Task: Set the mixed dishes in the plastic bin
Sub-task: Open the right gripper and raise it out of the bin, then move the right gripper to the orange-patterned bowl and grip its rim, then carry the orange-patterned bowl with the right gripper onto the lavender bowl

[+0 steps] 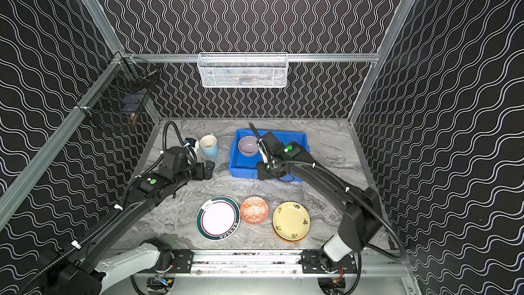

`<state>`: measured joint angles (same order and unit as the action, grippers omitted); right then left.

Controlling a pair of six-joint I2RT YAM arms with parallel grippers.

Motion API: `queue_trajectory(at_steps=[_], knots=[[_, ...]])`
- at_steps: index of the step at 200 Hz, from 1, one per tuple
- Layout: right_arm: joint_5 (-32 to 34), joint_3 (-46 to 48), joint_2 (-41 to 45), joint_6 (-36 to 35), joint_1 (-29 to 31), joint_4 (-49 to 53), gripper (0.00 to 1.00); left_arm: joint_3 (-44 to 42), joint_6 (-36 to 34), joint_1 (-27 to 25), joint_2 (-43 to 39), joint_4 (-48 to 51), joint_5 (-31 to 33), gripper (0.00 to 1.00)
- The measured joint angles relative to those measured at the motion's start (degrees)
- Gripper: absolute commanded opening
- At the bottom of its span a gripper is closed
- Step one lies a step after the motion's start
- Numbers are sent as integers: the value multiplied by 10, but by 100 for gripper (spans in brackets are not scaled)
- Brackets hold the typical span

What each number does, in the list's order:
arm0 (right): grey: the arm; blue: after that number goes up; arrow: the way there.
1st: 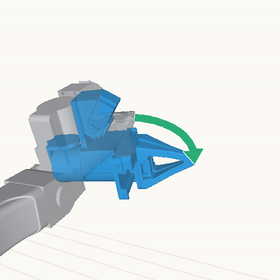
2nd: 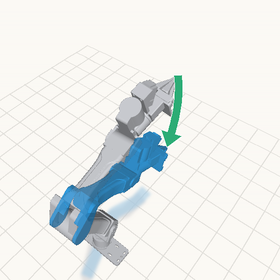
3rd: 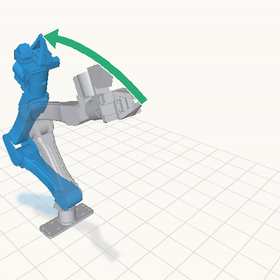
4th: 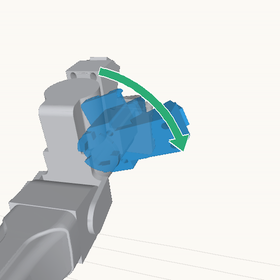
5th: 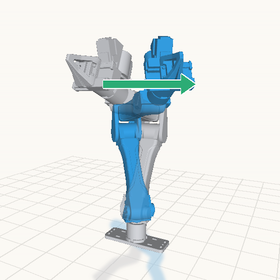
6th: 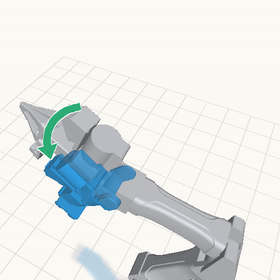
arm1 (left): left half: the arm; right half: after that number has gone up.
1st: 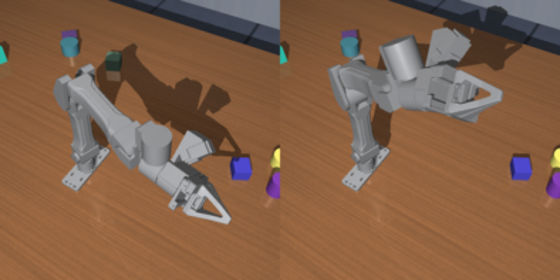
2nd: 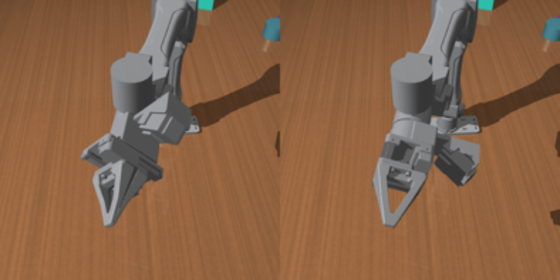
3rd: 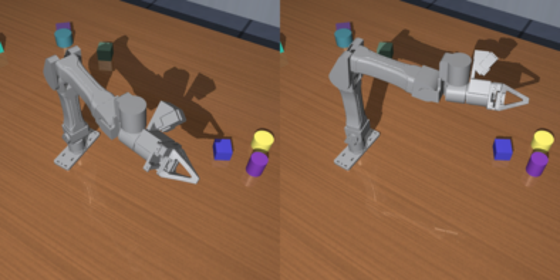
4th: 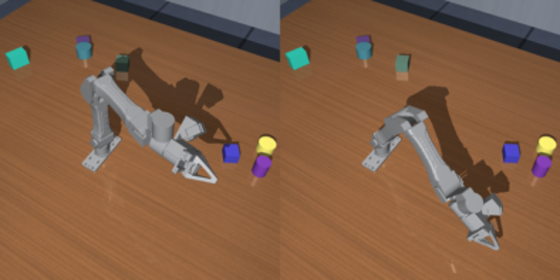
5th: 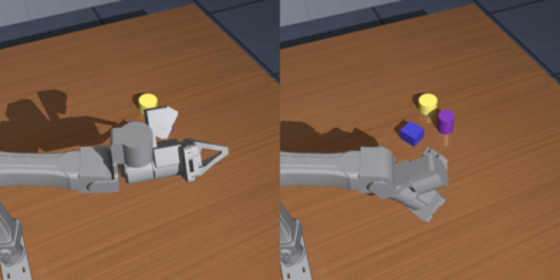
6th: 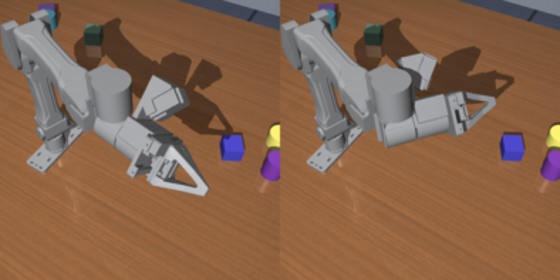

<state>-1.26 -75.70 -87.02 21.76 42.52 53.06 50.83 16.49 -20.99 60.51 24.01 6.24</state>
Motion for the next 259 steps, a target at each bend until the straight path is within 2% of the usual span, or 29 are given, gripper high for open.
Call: queue_trajectory(at_steps=[44, 75, 128, 155, 203, 259], knots=[[-6, 145, 48, 76, 52, -15, 52, -4, 1, 0, 0, 0, -20, 99], [-14, 172, 41, 104, 73, -49, 51, -6, 1, 0, -3, 0, -27, 99], [-27, 182, -23, 107, 80, -105, 45, -6, 1, -1, -15, 1, -23, 99], [-27, 182, -41, 107, 80, -111, 37, -7, 1, -1, -20, 2, -16, 99], [-24, 180, -59, 101, 80, -110, 11, -10, 1, -1, -20, 4, -9, 99], [-7, 156, -38, 90, 80, -86, 7, -10, 0, -1, -9, 4, 3, 99]])
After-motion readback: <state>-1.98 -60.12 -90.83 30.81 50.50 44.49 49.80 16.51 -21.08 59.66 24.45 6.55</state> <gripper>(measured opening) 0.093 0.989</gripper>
